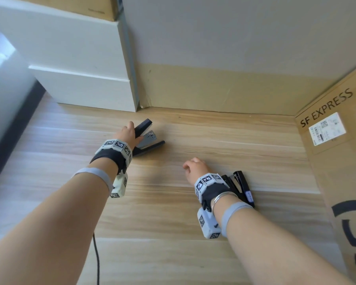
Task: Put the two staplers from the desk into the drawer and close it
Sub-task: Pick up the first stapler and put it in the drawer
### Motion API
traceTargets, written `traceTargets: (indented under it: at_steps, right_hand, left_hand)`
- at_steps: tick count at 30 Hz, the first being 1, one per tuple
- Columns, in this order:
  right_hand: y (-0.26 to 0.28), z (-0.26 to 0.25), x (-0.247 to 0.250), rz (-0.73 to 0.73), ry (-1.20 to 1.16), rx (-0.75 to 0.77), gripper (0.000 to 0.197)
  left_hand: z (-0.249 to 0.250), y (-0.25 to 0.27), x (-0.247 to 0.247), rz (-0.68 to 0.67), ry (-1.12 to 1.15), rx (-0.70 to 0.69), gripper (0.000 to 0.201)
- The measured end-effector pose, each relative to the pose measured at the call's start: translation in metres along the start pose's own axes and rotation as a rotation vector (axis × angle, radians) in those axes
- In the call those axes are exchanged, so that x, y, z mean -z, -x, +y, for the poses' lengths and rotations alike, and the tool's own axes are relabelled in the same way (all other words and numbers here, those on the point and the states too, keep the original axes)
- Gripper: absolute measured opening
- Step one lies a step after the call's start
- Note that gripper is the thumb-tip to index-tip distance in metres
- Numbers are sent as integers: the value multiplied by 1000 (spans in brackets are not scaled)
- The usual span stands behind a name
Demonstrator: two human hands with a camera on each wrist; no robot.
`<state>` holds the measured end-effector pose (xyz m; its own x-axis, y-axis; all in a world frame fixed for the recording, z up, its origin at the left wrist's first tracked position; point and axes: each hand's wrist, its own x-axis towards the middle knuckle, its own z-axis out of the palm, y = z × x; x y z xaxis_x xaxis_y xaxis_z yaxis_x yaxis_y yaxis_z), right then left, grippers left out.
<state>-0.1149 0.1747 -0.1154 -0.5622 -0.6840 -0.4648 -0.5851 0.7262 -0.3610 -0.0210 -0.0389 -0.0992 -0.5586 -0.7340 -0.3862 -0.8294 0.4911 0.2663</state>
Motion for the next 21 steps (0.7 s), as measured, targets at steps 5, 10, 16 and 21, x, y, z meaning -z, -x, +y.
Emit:
traceTargets:
  at_steps: [5, 10, 16, 21]
  right_hand:
    - [7, 7, 4, -29, 59, -26, 32]
    - [16, 10, 5, -53, 115, -36, 31]
    - [22, 7, 12, -48, 128, -10, 33]
    - [31, 2, 8, -51, 146, 45, 33]
  left_hand:
    - [1, 15, 0, -36, 16, -64, 58]
    - [9, 32, -12, -84, -81, -91, 45]
    - [9, 56, -20, 34, -25, -42, 38]
    - [-1, 92, -20, 92, 65, 15, 36]
